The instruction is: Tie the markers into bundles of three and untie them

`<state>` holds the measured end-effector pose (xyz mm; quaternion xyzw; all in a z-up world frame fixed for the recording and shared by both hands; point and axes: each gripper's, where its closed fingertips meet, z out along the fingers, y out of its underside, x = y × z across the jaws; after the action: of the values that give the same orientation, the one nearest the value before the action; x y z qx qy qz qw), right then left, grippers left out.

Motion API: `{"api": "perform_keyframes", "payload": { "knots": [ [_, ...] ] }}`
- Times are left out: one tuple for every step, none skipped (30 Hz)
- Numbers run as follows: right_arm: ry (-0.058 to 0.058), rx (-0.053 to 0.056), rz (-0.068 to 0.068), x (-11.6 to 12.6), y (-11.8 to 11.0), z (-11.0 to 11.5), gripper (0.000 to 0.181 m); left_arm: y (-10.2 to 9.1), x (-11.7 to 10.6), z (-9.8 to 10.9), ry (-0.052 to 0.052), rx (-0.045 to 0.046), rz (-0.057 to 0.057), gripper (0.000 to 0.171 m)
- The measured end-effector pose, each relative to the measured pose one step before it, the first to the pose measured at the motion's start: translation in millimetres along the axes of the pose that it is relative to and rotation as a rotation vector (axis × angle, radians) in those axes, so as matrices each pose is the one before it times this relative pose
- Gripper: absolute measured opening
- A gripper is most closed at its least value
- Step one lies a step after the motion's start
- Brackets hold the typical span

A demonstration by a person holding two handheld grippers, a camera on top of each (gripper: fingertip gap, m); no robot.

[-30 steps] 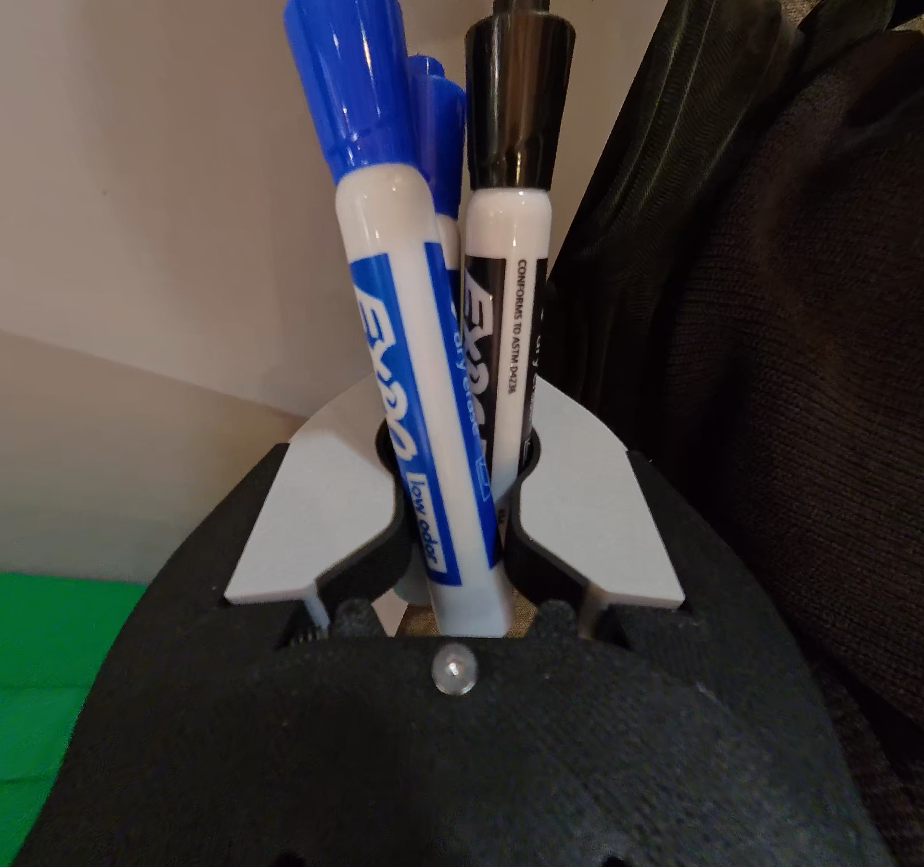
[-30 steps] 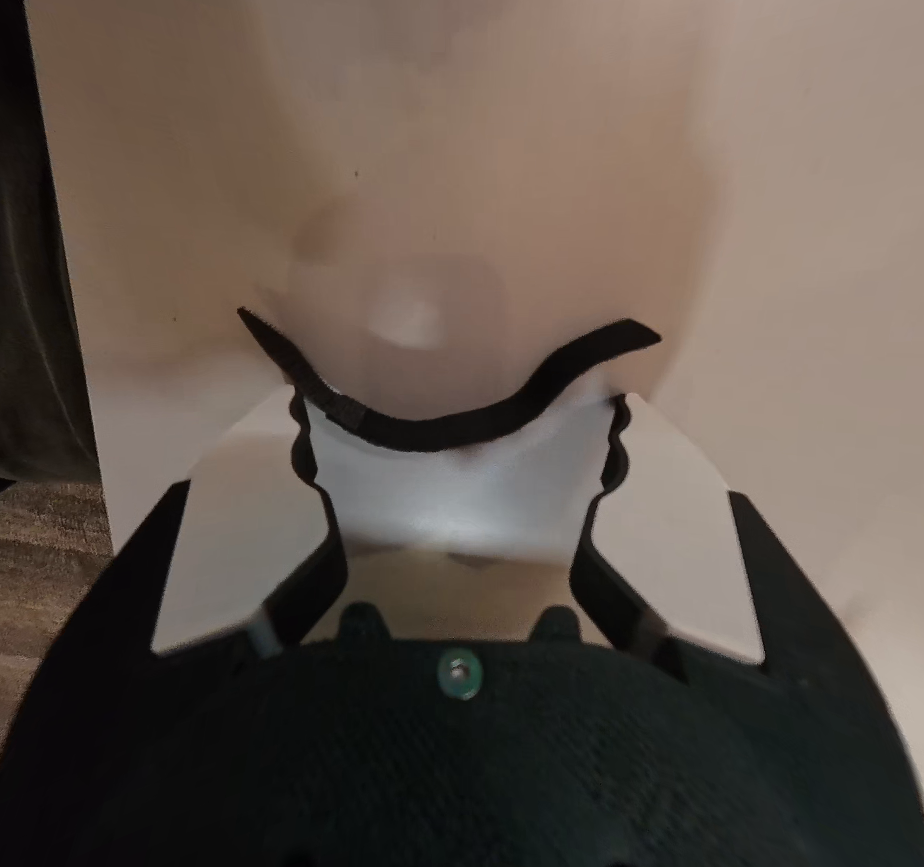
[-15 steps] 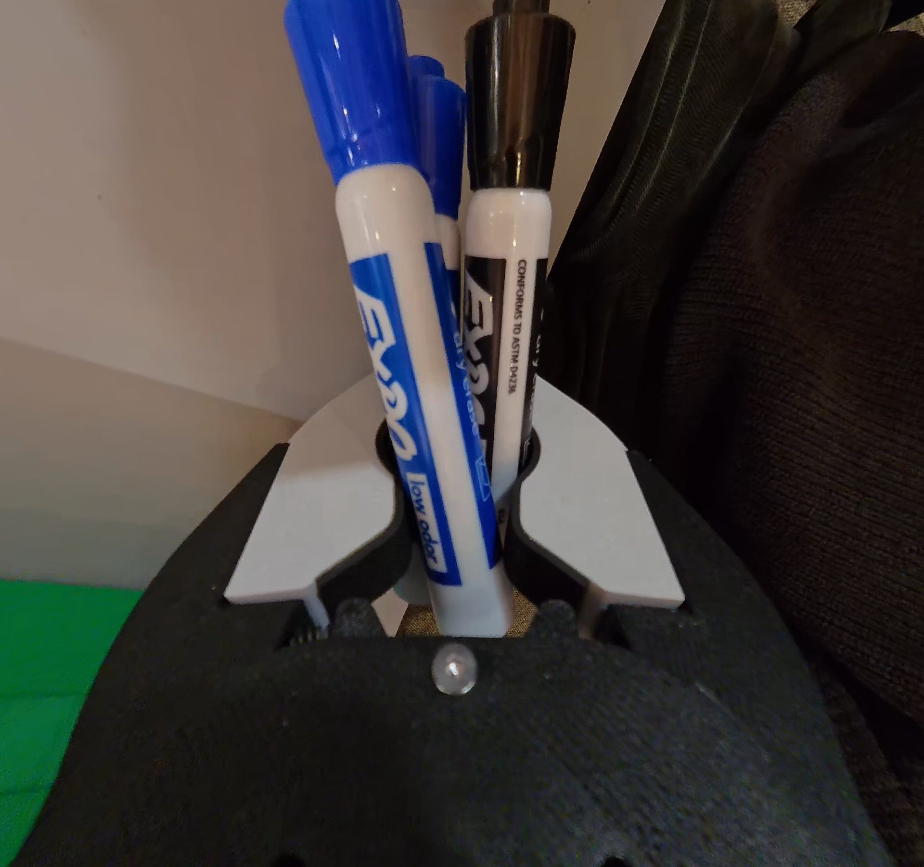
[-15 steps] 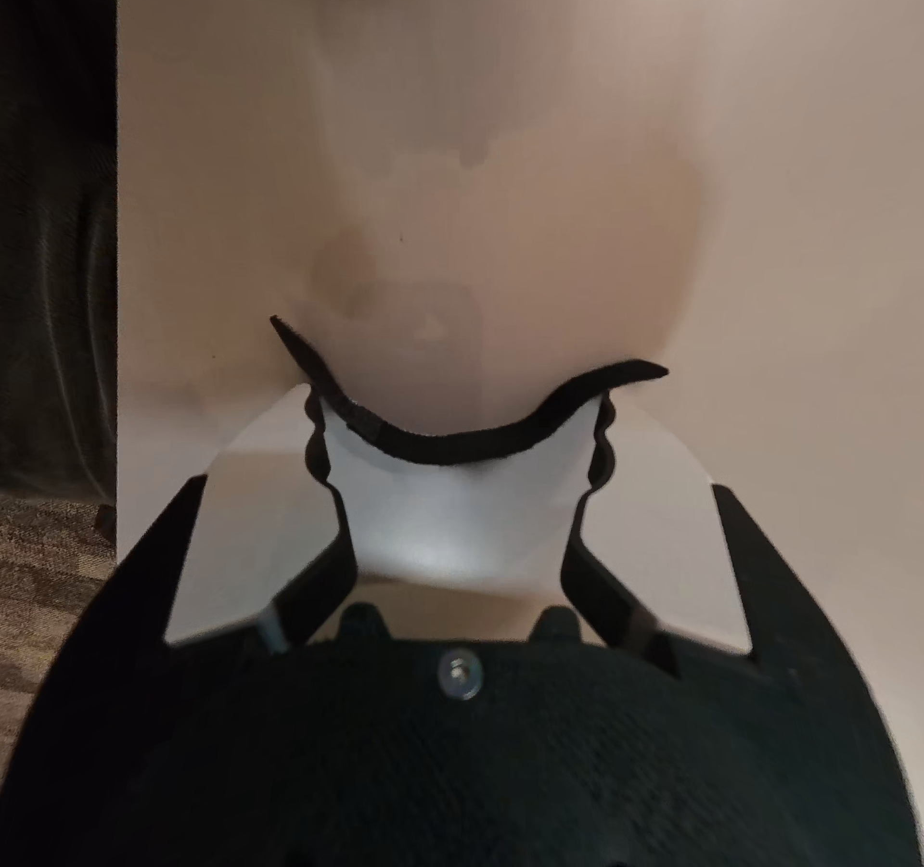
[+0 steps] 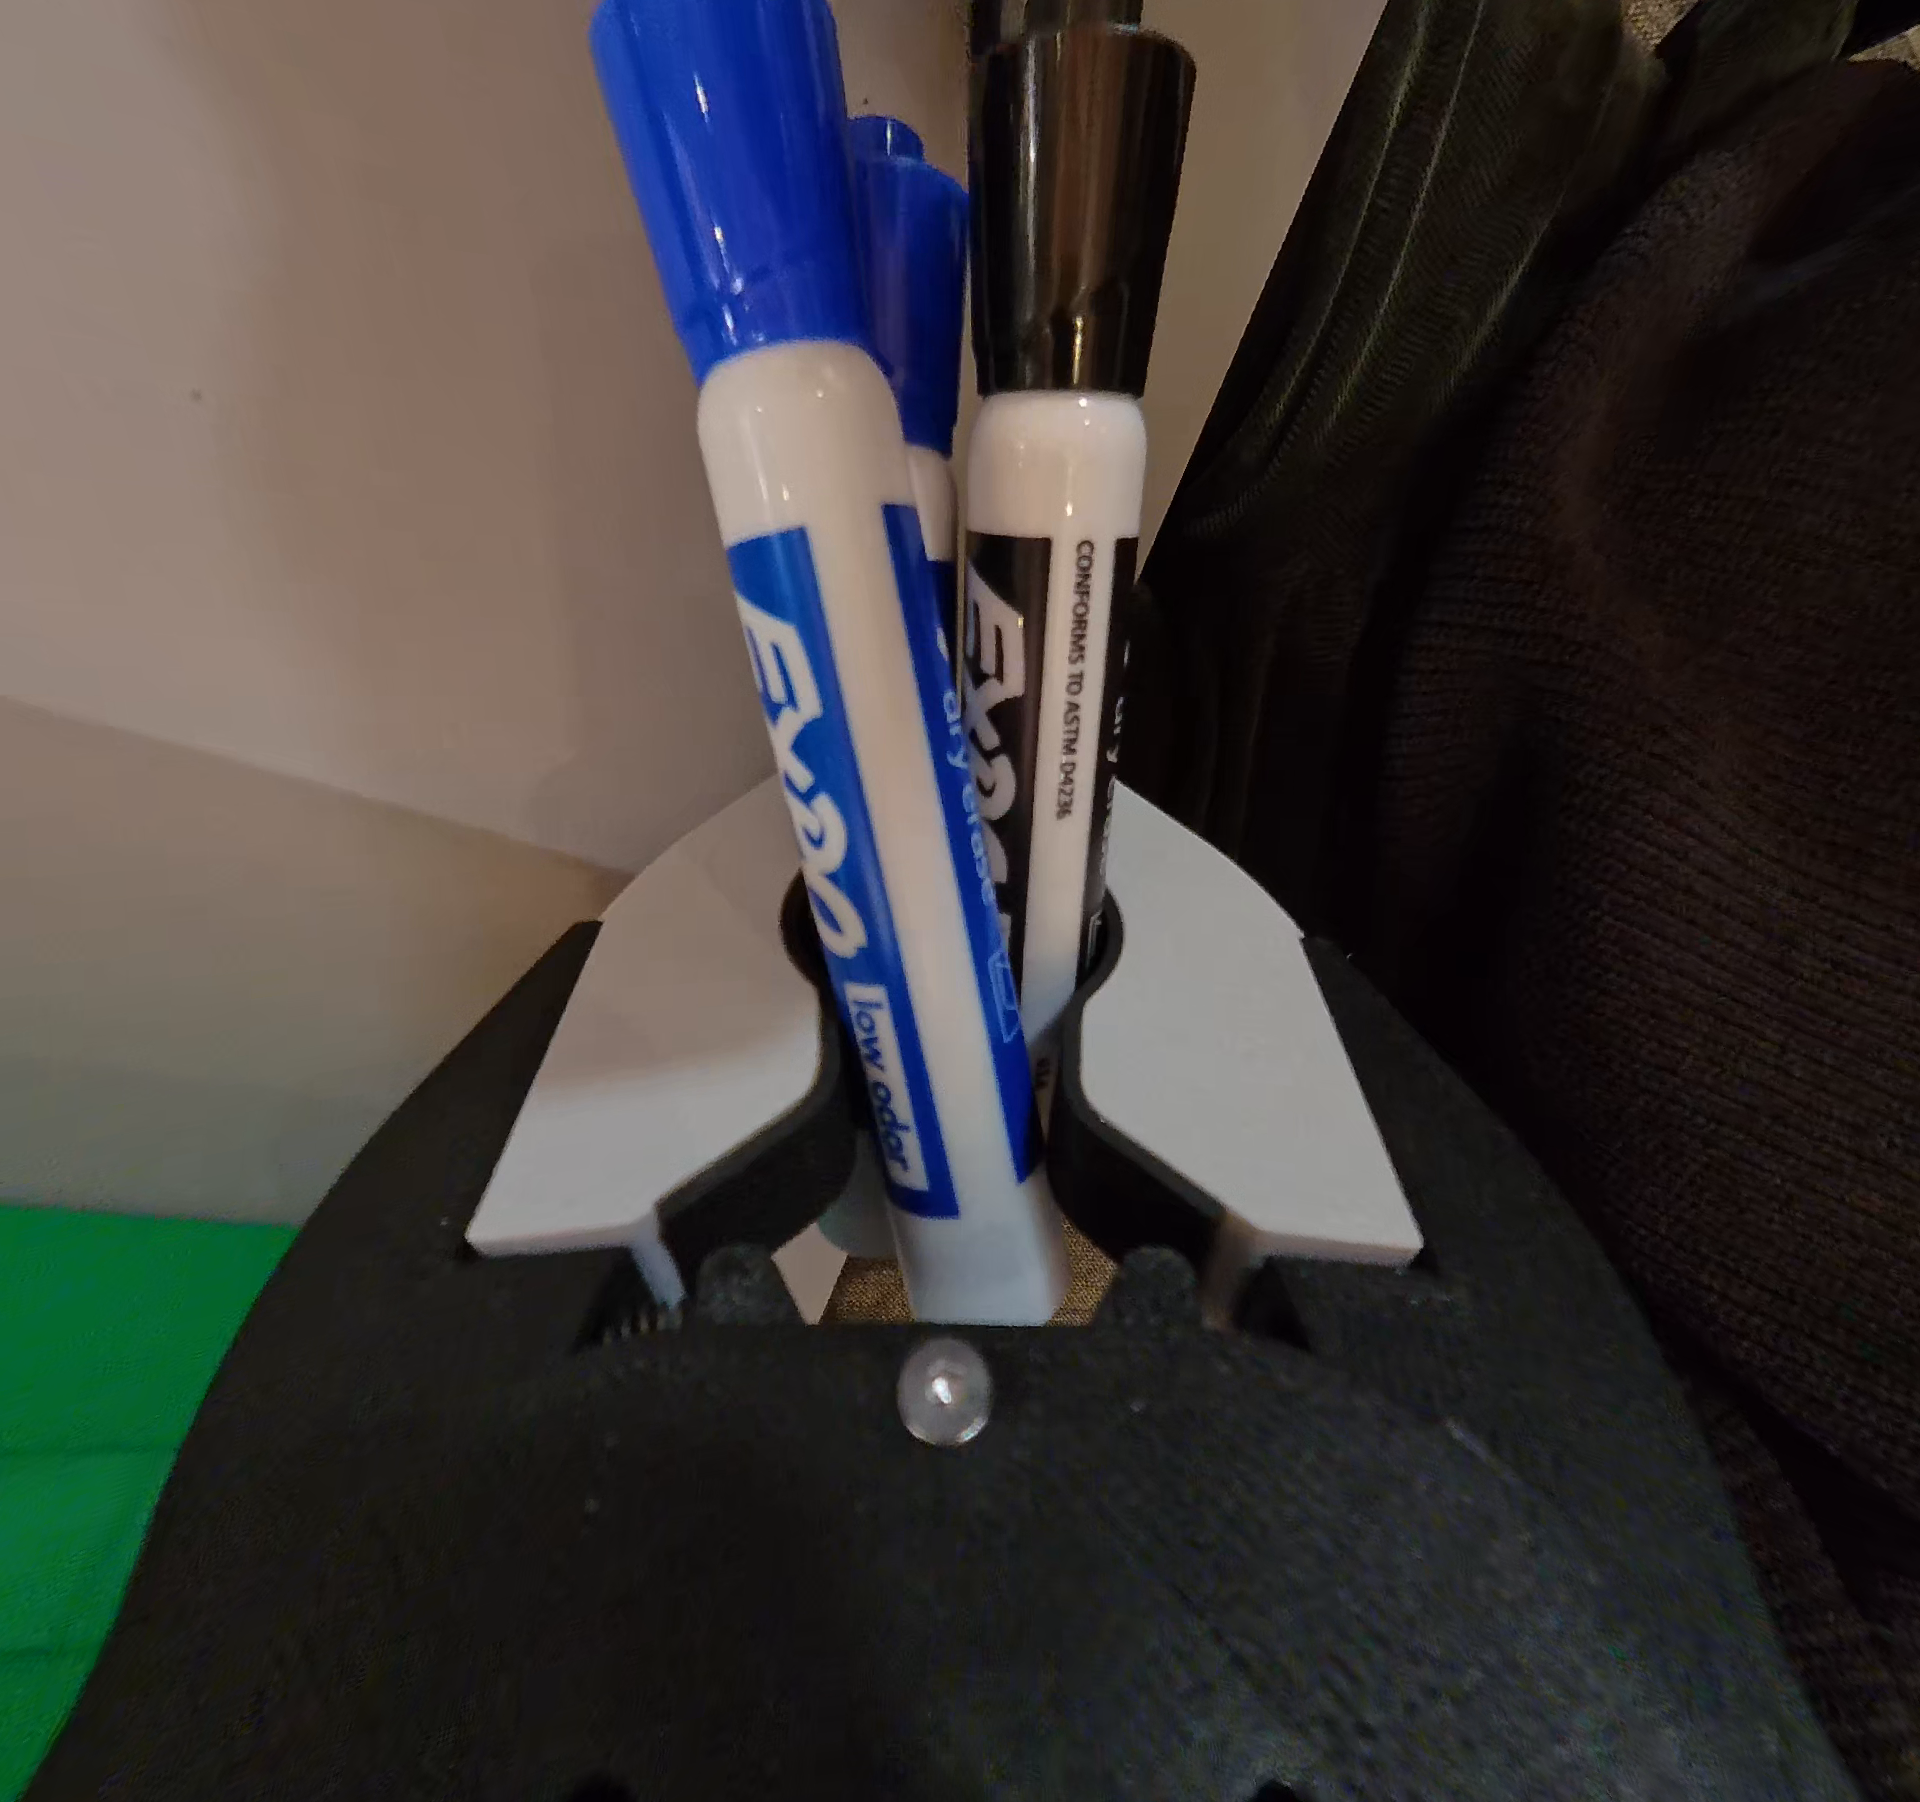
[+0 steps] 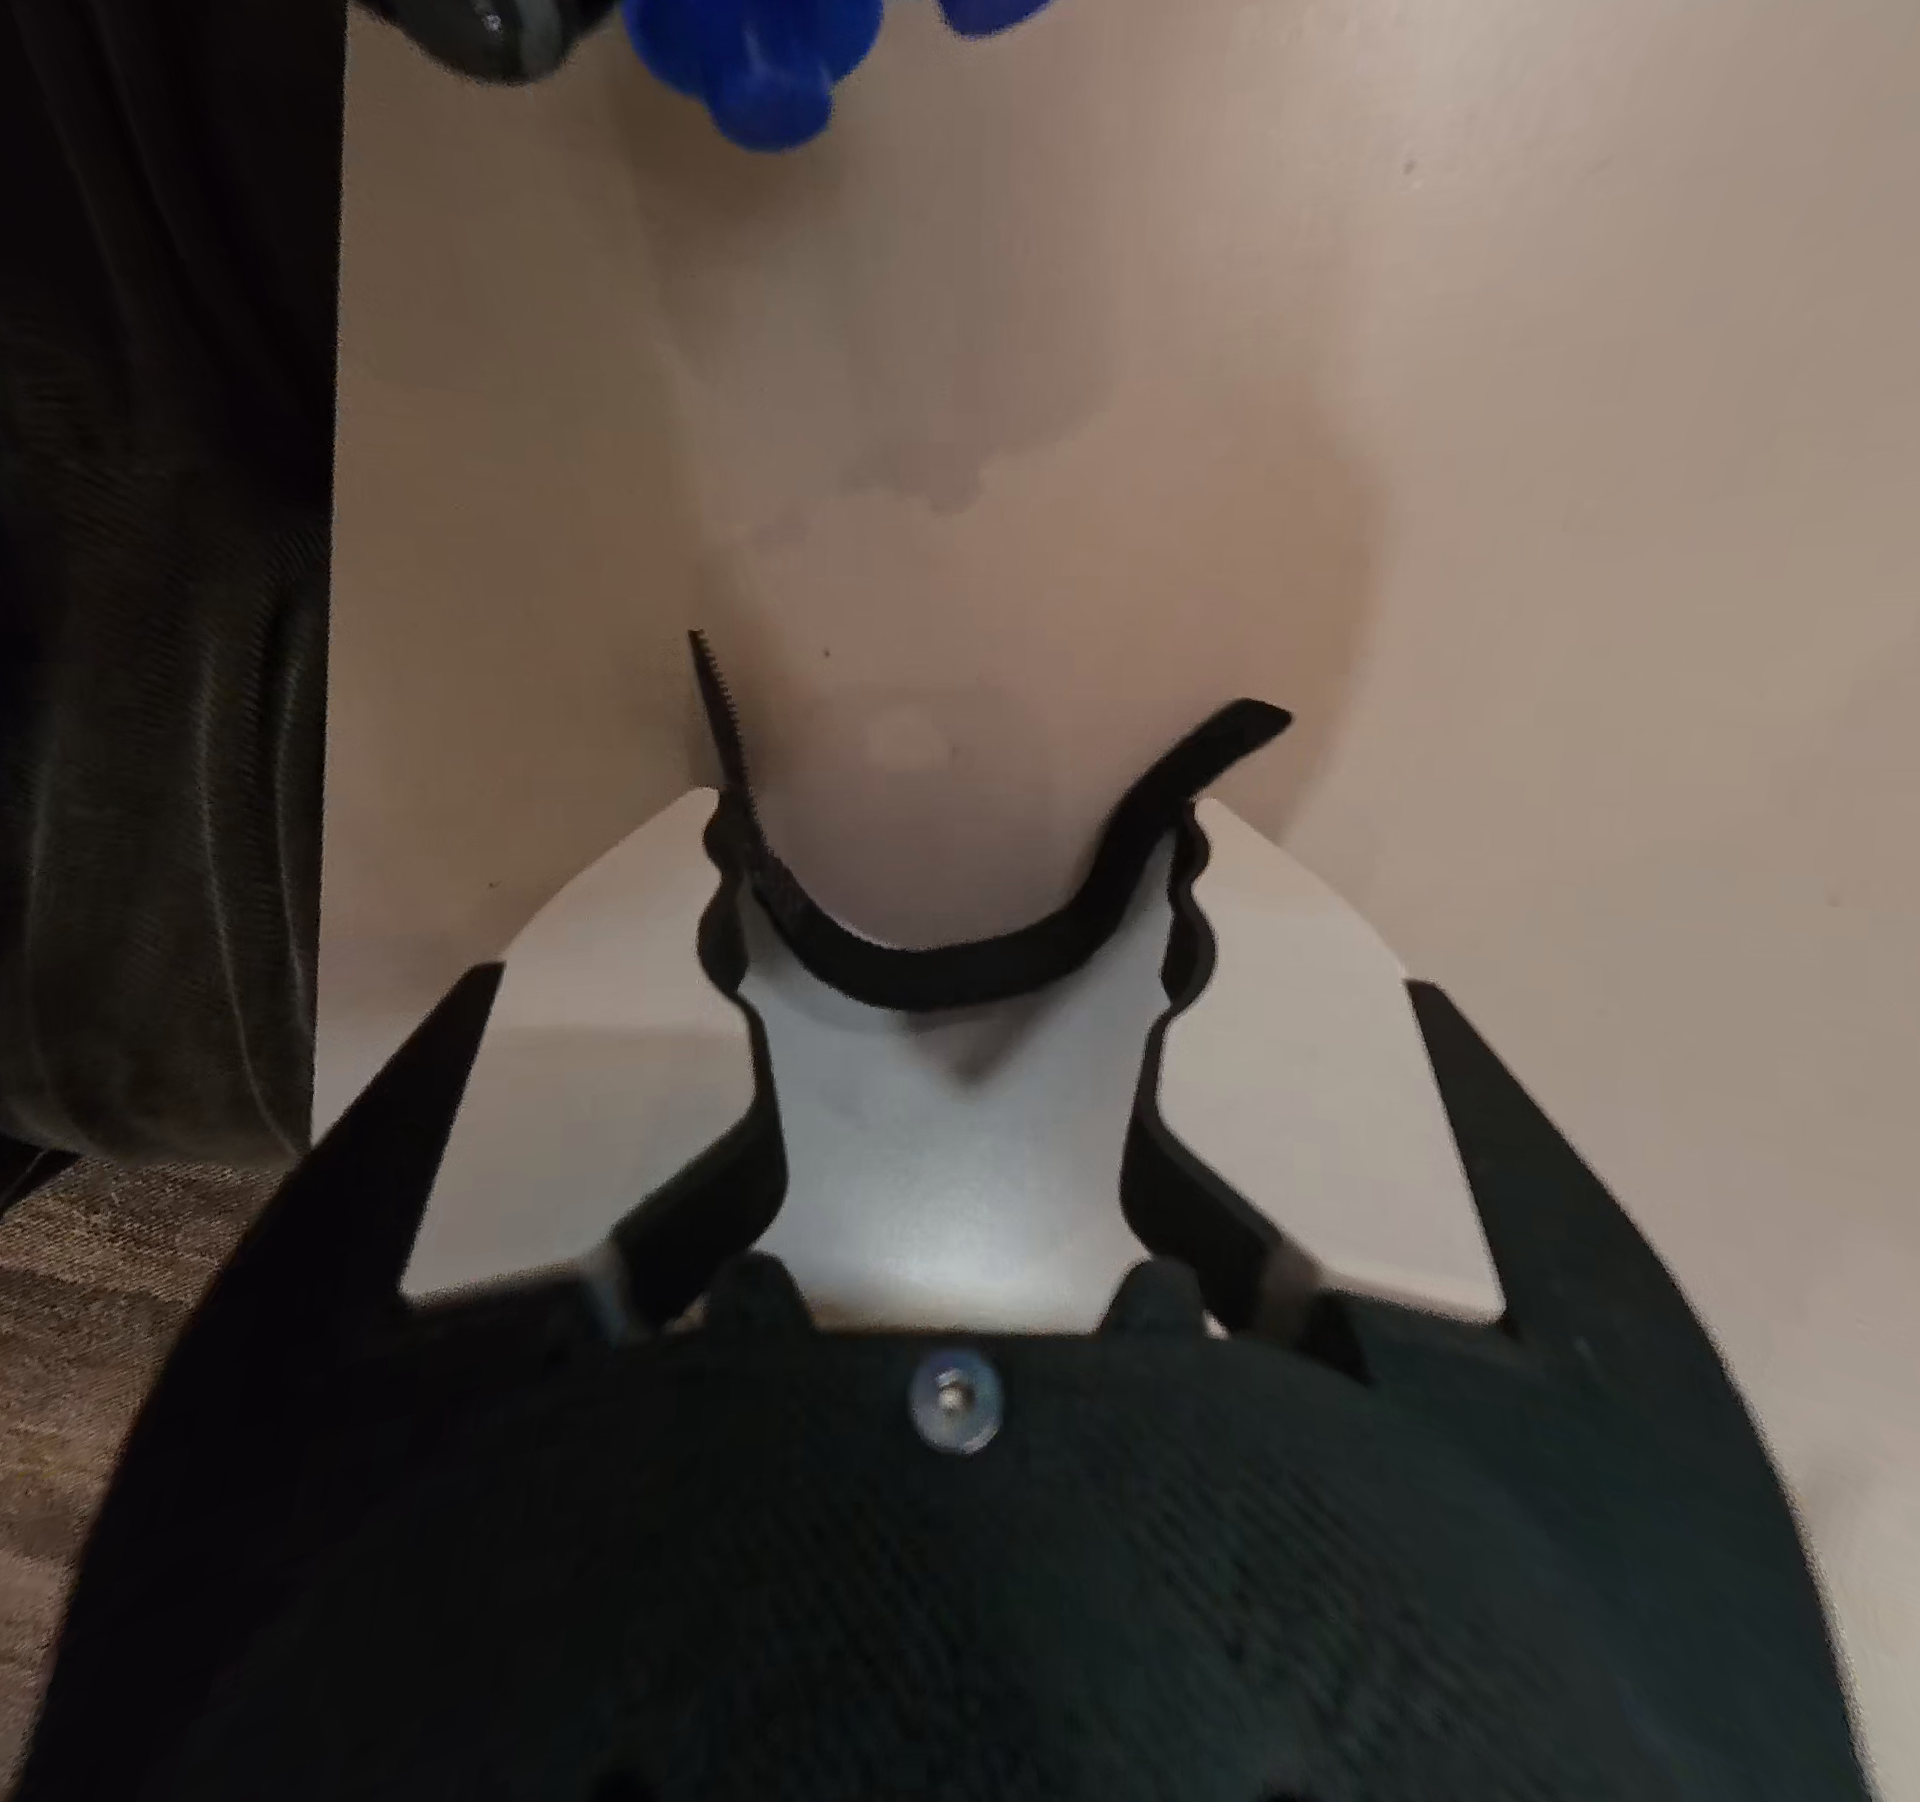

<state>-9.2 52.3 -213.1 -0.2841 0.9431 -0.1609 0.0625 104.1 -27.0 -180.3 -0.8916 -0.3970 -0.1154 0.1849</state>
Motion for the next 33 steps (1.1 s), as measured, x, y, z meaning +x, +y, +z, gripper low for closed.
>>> {"api": "perform_keyframes", "payload": {
  "knots": [
    [0.0055, 0.0023, -0.0005, 0.45, 0.00, 0.17, 0.079, 0.09, -0.23, -0.40, -0.0007, 0.00116, -0.0012, 0.045],
    [0.0028, 0.0041, 0.0029, 0.02, -0.20, 0.07, 0.079, 0.06, -0.20, -0.28, -0.0006, 0.00103, -0.0010, 0.045],
    [0.0034, 0.0054, 0.0042, 0.15, -0.09, -0.06, 0.076, 0.10, -0.24, -0.19, -0.0004, 0.00097, -0.0006, 0.045],
    [0.0038, 0.0047, 0.0041, 0.12, 0.28, -0.21, 0.076, 0.19, -0.14, -0.20, -0.0001, 0.00080, -0.0005, 0.045],
    [0.0073, 0.0055, 0.0047, 0.64, 0.64, -0.13, 0.074, 0.16, 0.04, -0.16, 0.0002, 0.00011, -0.0006, 0.045],
    [0.0095, 0.0084, 0.0054, 0.84, 0.64, -0.18, 0.072, 0.05, -0.14, -0.03, -0.0006, 0.00012, -0.0001, 0.045],
    [0.0030, 0.0128, 0.0083, -0.15, 0.41, -0.35, 0.071, -0.04, 0.01, -0.09, 0.0003, 0.00062, -0.0001, 0.045],
    [0.0012, 0.0175, 0.0137, -0.28, -0.06, -0.66, 0.070, 0.11, 0.02, -0.02, 0.0002, 0.00019, 0.0001, 0.045],
    [-0.0008, 0.0267, 0.0186, -0.80, -1.29, -1.28, 0.070, 0.06, -0.07, 0.07, -0.0002, -0.00024, 0.0002, 0.045],
    [-0.0048, 0.0385, 0.0246, -1.82, -3.48, -2.07, 0.070, 0.02, -0.01, -0.01, 0.0000, -0.00016, 0.0000, 0.045],
    [-0.0086, 0.0525, 0.0281, -2.91, -6.10, -3.18, 0.070, 0.06, -0.19, -0.05, -0.0004, 0.00048, 0.0000, 0.045],
    [-0.0078, 0.0617, 0.0271, -3.45, -7.91, -3.72, 0.069, 0.03, -0.09, -0.03, 0.0003, 0.00073, 0.0000, 0.045],
    [-0.0042, 0.0631, 0.0248, -3.42, -8.44, -3.78, 0.069, -0.22, 0.05, -0.21, 0.0010, 0.00207, 0.0007, 0.045],
    [-0.0016, 0.0668, 0.0231, -3.24, -9.01, -3.53, 0.069, -0.55, 0.10, -0.17, 0.0014, 0.00340, 0.0013, 0.045],
    [-0.0045, 0.0683, 0.0240, -4.01, -8.96, -3.09, 0.069, -0.69, 0.22, -0.24, 0.0006, 0.00367, 0.0019, 0.045],
    [-0.0068, 0.0611, 0.0242, -4.33, -7.72, -1.88, 0.069, -0.57, 0.49, -0.24, 0.0010, 0.00239, 0.0016, 0.045],
    [0.0000, 0.0459, 0.0177, -3.46, -5.31, -0.65, 0.068, -0.35, 0.57, -0.13, 0.0009, 0.00014, 0.0012, 0.045],
    [0.0182, 0.0257, 0.0049, -0.87, -1.82, 0.82, 0.067, -0.06, 0.34, 0.08, -0.0012, -0.00140, 0.0010, 0.045],
    [0.0380, 0.0079, -0.0053, 2.25, 0.95, 1.80, 0.066, 0.42, -0.03, 0.13, -0.0010, -0.00257, -0.0010, 0.045],
    [0.0501, -0.0034, -0.0041, 4.80, 3.07, 2.35, 0.065, 0.50, -0.38, 0.29, -0.0013, -0.00229, -0.0029, 0.045],
    [0.0342, -0.0081, 0.0015, 3.28, 3.84, 2.94, 0.067, 0.73, -0.84, 0.33, -0.0027, -0.00185, -0.0036, 0.045],
    [0.0141, -0.0005, 0.0073, 0.77, 2.82, 2.35, 0.069, 0.73, -0.87, 0.11, -0.0031, -0.00179, -0.0038, 0.045],
    [0.0132, 0.0097, 0.0141, 0.73, 1.23, 1.43, 0.070, 0.63, -0.31, -0.20, -0.0016, -0.00070, -0.0029, 0.045],
    [0.0110, 0.0119, 0.0129, 0.37, 0.52, 0.20, 0.071, 0.24, -0.07, -0.83, -0.0022, 0.00179, -0.0012, 0.045],
    [0.0169, 0.0120, 0.0097, 0.65, 0.09, -1.01, 0.074, -0.21, 0.04, -1.38, -0.0027, 0.00479, 0.0002, 0.045],
    [0.0223, 0.0161, 0.0119, 1.41, -0.64, -2.52, 0.076, -0.45, 0.25, -1.97, -0.0014, 0.00724, 0.0010, 0.045],
    [0.0214, 0.0192, 0.0197, 1.38, -1.03, -3.82, 0.076, -0.64, 0.22, -2.16, 0.0000, 0.00895, 0.0011, 0.045],
    [0.0288, 0.0151, 0.0253, 2.15, -0.68, -4.36, 0.075, -0.51, -0.04, -2.30, 0.0004, 0.01010, 0.0006, 0.045],
    [0.0363, 0.0068, 0.0154, 2.14, 0.13, -4.48, 0.074, -0.14, -0.34, -2.15, 0.0017, 0.00918, -0.0016, 0.045],
    [0.0460, -0.0010, 0.0028, 1.86, 0.63, -4.15, 0.073, 0.46, -0.90, -2.08, 0.0007, 0.00704, -0.0036, 0.045],
    [0.0632, -0.0109, 0.0070, 2.45, 1.06, -3.25, 0.070, 0.88, -1.67, -1.87, -0.0033, 0.00508, -0.0053, 0.045],
    [0.0441, -0.0145, 0.0140, -1.93, 0.73, -1.78, 0.071, 1.30, -1.91, -1.83, -0.0043, 0.00326, -0.0075, 0.045],
    [0.0204, -0.0039, 0.0230, -7.43, -0.31, -0.55, 0.077, 1.38, -1.57, -1.64, -0.0039, 0.00212, -0.0066, 0.045]
  ]
}}
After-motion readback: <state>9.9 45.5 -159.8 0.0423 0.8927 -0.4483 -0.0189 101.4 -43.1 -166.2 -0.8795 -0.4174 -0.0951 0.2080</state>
